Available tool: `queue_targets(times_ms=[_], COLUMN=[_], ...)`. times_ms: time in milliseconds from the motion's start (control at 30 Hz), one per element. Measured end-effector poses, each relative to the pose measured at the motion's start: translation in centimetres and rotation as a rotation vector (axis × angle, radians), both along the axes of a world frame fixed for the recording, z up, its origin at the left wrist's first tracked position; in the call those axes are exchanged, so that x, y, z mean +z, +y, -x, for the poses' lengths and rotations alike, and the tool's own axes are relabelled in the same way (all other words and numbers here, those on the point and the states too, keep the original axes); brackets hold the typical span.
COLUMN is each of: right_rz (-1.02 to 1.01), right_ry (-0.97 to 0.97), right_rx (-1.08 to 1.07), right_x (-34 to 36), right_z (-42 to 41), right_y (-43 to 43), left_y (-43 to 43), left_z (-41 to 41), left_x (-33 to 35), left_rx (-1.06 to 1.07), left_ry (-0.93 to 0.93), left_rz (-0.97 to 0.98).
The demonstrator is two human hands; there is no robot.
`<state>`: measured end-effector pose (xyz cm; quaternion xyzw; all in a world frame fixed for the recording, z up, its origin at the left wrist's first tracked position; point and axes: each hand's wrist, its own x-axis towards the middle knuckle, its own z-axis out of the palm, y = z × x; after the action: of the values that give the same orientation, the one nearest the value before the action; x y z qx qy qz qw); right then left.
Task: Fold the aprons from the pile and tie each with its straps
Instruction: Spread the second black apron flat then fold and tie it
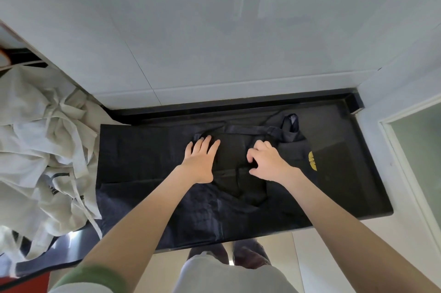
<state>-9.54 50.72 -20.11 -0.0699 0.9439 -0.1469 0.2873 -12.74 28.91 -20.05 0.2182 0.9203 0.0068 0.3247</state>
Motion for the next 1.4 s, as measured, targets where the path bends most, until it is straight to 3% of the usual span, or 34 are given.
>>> queue_targets(times_ms=[100,200,367,467,600,700,867,967,1200,1400], right_rz=[-0.088,-0.055,-0.105,-0.043,0.289,0.43,0.756,0.936,1.125,1.184], right_ry=[0.048,0.059,0.029,0.072,-0.008,0.117,0.349,0.404,0.233,0.061], right_rx=[0.145,0.151,0.155,0.147,-0.076,-0.282,-0.813,-0.941,-0.685,-0.504], right_x=[0.3,0.6,1.1,1.5,4.5,7.3,9.7,10.6,13.2,14.0], right_z=[-0.8,-1.3,-2.2,-2.1,-1.8,-1.6,-1.9,-2.4,-3.3,-3.8], right_y=[-0.6,-1.3,-1.8,-2.1,-1.5,-0.5,1.2,2.1,2.1,2.9], left_y=[-0.3,-0.7,-1.5,-1.5,-2.1,-1.9,-0.7,0.3,5.4,5.3], left_z=[-0.2,-0.6,-1.6,-2.5,-3.1,-2.7,-2.6,-2.6,-2.1,-0.9], left_x=[0.5,0.9,1.1,1.0,0.0,0.1,0.7,1.3,2.8,2.5], left_rx=[-0.014,-0.02,0.017,0.022,0.02,0.047,0.047,0.026,0.122,0.521], left_ry=[0.022,0.039,0.139,-0.104,-0.121,-0.132,-0.172,-0.182,-0.23,-0.29], left_rz=[0.062,0.083,-0.087,-0.193,-0.042,0.036,0.163,0.252,0.078,0.0])
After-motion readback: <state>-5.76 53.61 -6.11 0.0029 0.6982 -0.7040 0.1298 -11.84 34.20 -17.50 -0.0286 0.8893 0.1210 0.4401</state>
